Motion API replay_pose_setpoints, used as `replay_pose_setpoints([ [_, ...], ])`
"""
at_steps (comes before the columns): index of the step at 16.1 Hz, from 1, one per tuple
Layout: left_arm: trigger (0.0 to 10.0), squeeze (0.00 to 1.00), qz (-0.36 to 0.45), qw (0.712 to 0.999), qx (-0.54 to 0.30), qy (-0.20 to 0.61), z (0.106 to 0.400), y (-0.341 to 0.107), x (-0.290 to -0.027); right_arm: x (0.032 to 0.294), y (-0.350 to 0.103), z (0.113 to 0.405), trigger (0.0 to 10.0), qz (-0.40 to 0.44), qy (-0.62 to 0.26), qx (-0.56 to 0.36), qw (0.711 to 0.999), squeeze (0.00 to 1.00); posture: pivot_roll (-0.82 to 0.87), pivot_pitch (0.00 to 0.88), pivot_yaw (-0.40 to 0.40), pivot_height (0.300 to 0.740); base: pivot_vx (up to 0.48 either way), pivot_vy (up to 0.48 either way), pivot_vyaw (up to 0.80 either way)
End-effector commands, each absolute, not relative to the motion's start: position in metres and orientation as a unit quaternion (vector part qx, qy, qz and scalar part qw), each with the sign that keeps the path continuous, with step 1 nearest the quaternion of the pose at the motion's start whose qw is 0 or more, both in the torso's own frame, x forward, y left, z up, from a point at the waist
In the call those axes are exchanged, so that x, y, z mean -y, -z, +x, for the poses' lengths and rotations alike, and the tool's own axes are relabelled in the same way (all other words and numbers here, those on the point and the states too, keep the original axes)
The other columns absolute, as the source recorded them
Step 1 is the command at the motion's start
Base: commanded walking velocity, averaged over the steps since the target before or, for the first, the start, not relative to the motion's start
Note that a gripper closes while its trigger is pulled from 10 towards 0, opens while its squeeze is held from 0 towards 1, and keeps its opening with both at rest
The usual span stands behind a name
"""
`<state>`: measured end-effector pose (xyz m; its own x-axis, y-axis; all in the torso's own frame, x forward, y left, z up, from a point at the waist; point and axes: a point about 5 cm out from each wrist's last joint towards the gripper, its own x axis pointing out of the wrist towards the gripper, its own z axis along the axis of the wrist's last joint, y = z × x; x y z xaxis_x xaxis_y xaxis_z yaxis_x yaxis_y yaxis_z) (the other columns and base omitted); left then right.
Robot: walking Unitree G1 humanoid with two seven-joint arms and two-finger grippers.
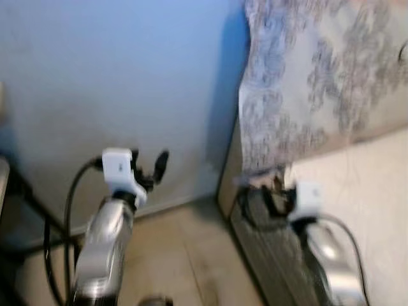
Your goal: Clean up the room
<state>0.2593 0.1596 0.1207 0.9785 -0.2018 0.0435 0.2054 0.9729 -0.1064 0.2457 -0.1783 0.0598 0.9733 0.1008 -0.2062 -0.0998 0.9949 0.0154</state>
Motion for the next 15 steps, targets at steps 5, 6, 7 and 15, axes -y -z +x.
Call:
replay_pose_setpoints([
  [5,10.0,0.0,-0.015,0.988,0.004,0.151,0.217,-0.121,-0.155,0.178,-0.086,0.222,10.0,0.001,-0.061,-0.046,0.997,0.0,0.06,0.0,-0.064,0.74,0.0,0.0,0.0],
  [6,10.0,0.0,-0.006,0.987,-0.007,0.16,0.225,-0.118,-0.148,0.171,-0.083,0.234,10.0,0.015,-0.049,-0.051,0.997,0.0,0.06,0.0,-0.063,0.74,0.0,0.0,0.0],
  [7,10.0,0.0,-0.011,0.984,-0.019,0.177,0.228,-0.118,-0.144,0.164,-0.084,0.24,10.0,0.018,-0.058,-0.053,0.997,0.0,0.05,0.0,-0.036,0.732,0.0,0.0,-0.43],
  [15,10.0,0.0,0.062,0.97,-0.039,0.232,0.265,-0.126,-0.161,0.139,-0.086,0.263,10.0,0.031,-0.053,-0.022,0.998,0.0,0.0,0.0,0.151,0.732,0.0,0.0,-0.06],
])
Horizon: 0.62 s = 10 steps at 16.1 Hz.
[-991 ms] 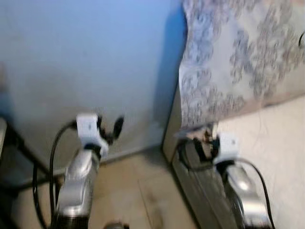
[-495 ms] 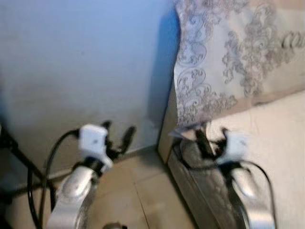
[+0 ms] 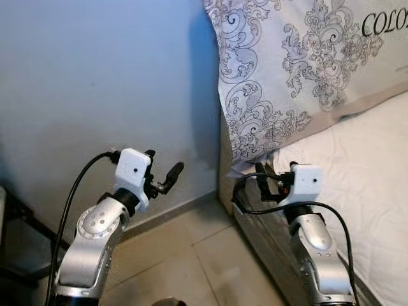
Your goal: Clean up the room
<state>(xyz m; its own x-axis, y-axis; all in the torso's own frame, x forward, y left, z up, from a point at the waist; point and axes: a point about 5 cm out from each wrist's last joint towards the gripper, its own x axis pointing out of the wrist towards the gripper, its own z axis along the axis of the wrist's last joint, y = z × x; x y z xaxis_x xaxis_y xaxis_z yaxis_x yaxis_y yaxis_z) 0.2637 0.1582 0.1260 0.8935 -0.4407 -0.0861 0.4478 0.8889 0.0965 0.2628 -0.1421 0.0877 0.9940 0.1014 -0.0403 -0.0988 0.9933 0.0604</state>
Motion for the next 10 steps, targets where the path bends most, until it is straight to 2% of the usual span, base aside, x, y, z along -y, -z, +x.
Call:
replay_pose_setpoints([
  [1,10.0,0.0,0.064,0.968,-0.044,0.238,0.265,-0.126,-0.164,0.136,-0.084,0.263,10.0,0.033,-0.049,-0.023,0.998,0.0,0.0,0.0,0.161,0.732,0.0,0.0,0.0],
  [4,10.0,0.0,0.042,0.973,-0.041,0.223,0.268,-0.127,-0.166,0.132,-0.076,0.263,10.0,0.031,-0.053,-0.041,0.997,0.0,0.01,0.0,0.149,0.732,0.0,0.0,0.0],
  [8,10.0,0.0,-0.018,0.98,-0.036,0.197,0.267,-0.117,-0.155,0.13,-0.079,0.267,10.0,0.009,-0.093,-0.042,0.995,0.0,0.01,0.0,0.08,0.732,0.0,0.0,-0.63],
  [10,10.0,0.0,-0.01,0.975,-0.027,0.22,0.263,-0.117,-0.146,0.136,-0.078,0.271,10.0,0.006,-0.093,-0.04,0.995,0.0,0.02,0.0,0.066,0.732,0.0,0.472,-0.6],
])
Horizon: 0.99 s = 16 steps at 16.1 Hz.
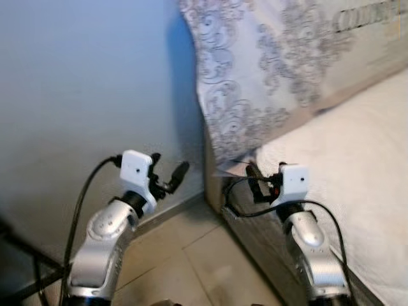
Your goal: Clean up the room
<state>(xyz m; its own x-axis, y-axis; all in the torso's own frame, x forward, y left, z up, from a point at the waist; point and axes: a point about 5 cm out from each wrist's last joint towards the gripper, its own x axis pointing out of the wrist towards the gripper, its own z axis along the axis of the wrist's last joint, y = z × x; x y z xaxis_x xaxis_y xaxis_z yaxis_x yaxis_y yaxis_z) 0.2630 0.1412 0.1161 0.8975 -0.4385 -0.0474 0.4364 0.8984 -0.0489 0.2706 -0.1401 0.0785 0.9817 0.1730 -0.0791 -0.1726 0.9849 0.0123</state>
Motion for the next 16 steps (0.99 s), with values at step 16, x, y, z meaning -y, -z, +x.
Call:
replay_pose_setpoints([
  [16,10.0,0.0,0.069,0.953,-0.024,0.295,0.278,-0.111,-0.128,0.156,-0.069,0.269,10.0,-0.028,-0.039,-0.039,0.998,0.0,-0.03,0.0,0.085,0.732,0.113,0.071,-0.37],
])
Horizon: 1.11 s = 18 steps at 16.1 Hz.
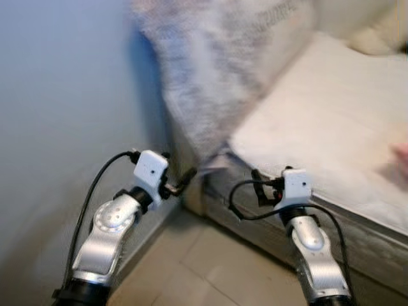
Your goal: Clean up the room
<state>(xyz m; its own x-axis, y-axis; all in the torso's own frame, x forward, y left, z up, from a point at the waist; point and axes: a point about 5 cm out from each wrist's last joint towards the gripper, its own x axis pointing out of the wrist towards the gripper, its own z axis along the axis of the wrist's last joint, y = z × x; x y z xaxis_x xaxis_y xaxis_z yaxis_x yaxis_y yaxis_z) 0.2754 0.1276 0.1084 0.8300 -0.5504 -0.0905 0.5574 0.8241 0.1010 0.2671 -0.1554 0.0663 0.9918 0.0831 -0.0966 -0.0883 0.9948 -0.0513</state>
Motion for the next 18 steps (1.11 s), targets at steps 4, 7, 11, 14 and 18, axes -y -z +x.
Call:
replay_pose_setpoints([
  [4,10.0,0.0,0.049,0.953,-0.015,0.299,0.276,-0.111,-0.125,0.157,-0.07,0.27,10.0,-0.03,-0.033,-0.038,0.998,0.0,-0.04,0.0,0.077,0.732,0.311,-0.362,-0.13],
  [7,10.0,0.0,-0.042,0.972,-0.045,0.226,0.282,-0.101,-0.141,0.162,-0.072,0.267,10.0,-0.015,-0.02,-0.029,0.999,0.0,-0.03,0.0,0.064,0.732,0.124,0.0,-0.49],
  [11,10.0,0.0,-0.12,0.983,-0.054,0.131,0.27,-0.083,-0.167,0.18,-0.068,0.259,10.0,0.078,0.049,-0.033,0.995,0.0,-0.04,0.0,0.058,0.712,0.0,0.0,-0.48],
  [14,10.0,0.0,-0.096,0.982,-0.038,0.158,0.278,-0.092,-0.16,0.176,-0.068,0.258,10.0,0.072,0.034,-0.031,0.996,0.0,-0.04,0.0,0.06,0.696,0.0,0.0,-0.48],
  [18,10.0,0.0,-0.075,0.981,-0.036,0.177,0.283,-0.095,-0.16,0.175,-0.071,0.257,10.0,0.058,0.028,-0.026,0.998,0.0,-0.06,0.0,0.073,0.696,0.0,0.0,-0.51],
])
